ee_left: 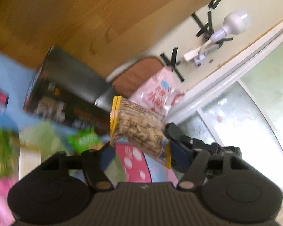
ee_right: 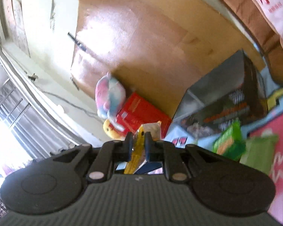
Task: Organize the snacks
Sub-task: 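Carry the peanut bag over the black tin box and open the left gripper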
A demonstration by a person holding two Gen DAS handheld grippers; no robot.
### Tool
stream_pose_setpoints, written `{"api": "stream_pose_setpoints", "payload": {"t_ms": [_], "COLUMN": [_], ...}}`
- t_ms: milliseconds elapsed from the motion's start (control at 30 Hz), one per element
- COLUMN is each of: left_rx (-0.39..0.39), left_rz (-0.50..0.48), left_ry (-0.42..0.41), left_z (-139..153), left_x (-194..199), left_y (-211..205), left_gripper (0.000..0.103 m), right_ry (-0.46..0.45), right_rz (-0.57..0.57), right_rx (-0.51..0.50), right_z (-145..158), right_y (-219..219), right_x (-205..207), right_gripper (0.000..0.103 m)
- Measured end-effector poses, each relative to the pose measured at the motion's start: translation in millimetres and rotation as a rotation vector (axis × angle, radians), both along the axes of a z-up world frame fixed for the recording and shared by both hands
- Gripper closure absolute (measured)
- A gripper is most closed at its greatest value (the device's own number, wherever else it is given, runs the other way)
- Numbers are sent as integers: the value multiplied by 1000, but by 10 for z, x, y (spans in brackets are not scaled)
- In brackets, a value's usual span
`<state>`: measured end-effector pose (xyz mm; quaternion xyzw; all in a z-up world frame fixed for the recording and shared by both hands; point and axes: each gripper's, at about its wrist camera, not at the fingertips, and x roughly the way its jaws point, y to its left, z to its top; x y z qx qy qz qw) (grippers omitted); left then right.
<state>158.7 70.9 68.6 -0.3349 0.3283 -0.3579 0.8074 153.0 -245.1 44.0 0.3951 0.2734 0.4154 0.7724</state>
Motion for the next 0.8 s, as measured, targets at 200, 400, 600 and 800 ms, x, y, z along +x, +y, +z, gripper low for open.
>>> {"api": "stream_pose_setpoints", "payload": {"t_ms": [200,400,600,800], "left_rx": [76,142,219,250], "left_rz": [82,148,248,264], "left_ry": [-78,-60,-57,-85], "left_z": [240,111,20,91], "left_x": [552,964,1013,772], "left_y": [-98,-169,-123,-32], "left_gripper": [50,50,37,33], "right_ry": [-25,-19,-114,-313], "right_rz": [-46,-126,-258,-384], "right_rx": [-92,-262,-634,-871], "right_z": [267,330,228,269], "right_y": [131,323,688,929], "right_x": [580,1008,1147,786], "right_gripper": [88,87,78,45]}}
